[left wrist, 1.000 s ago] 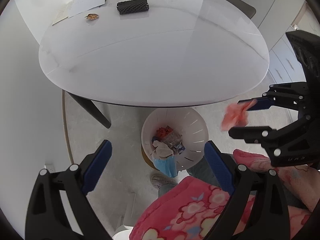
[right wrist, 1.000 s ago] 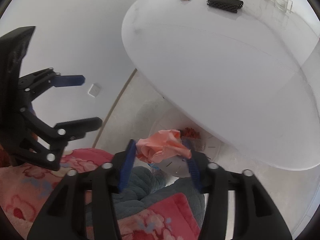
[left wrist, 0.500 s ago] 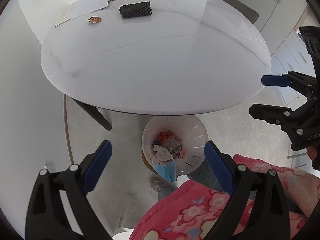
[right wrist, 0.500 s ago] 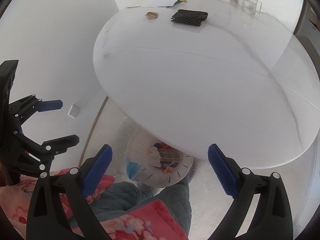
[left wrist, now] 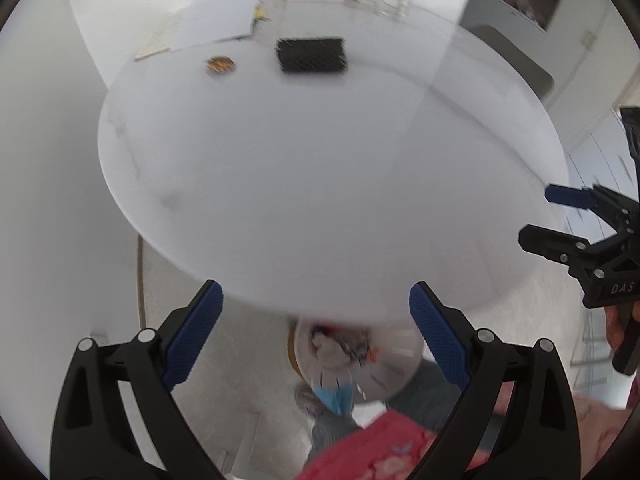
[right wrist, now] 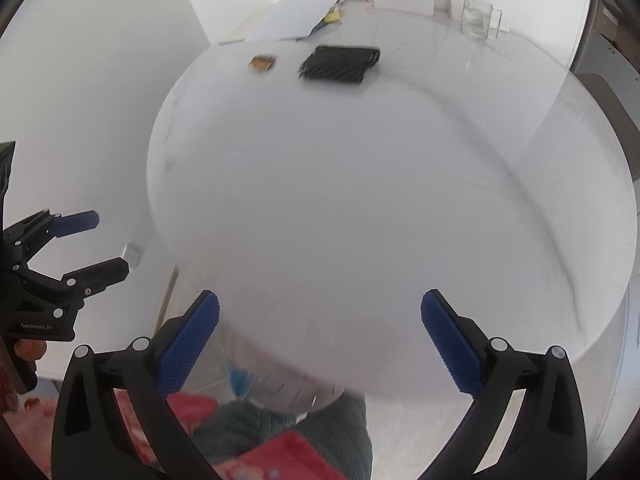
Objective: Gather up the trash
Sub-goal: 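Move the open left tool over the brown-yellow snack wrapper on the table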
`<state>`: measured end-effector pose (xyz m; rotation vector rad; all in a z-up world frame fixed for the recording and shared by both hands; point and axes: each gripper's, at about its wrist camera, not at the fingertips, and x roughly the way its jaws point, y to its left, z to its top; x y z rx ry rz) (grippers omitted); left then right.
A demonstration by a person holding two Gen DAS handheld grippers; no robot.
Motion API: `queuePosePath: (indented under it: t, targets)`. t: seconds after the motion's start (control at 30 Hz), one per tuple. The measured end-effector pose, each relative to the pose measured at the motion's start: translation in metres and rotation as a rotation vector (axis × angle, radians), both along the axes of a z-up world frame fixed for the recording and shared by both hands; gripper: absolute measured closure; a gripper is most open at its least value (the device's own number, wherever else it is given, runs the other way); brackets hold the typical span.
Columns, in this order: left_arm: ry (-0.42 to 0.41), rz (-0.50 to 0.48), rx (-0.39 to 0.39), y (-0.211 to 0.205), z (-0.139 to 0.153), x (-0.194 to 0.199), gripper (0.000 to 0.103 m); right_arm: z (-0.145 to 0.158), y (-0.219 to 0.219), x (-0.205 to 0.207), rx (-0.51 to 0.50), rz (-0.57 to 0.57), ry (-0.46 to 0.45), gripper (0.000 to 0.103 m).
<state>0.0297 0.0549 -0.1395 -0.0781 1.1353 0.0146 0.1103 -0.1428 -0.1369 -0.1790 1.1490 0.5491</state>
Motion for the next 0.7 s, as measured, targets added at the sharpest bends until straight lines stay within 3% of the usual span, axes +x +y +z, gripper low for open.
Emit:
queuePosePath:
  t: [0.4, 0.7]
  targets:
    - [-0.047, 0.204, 0.036, 0.043, -0.001, 0.147, 0.013, -0.009, 0.046, 0.146, 0.02, 0.114, -0.041, 0.003]
    - [-0.065, 0.364, 0.005, 0.087, -0.03, 0.257, 0.013, -0.034, 0.069, 0.232, 0.025, 0.189, -0.045, 0.003]
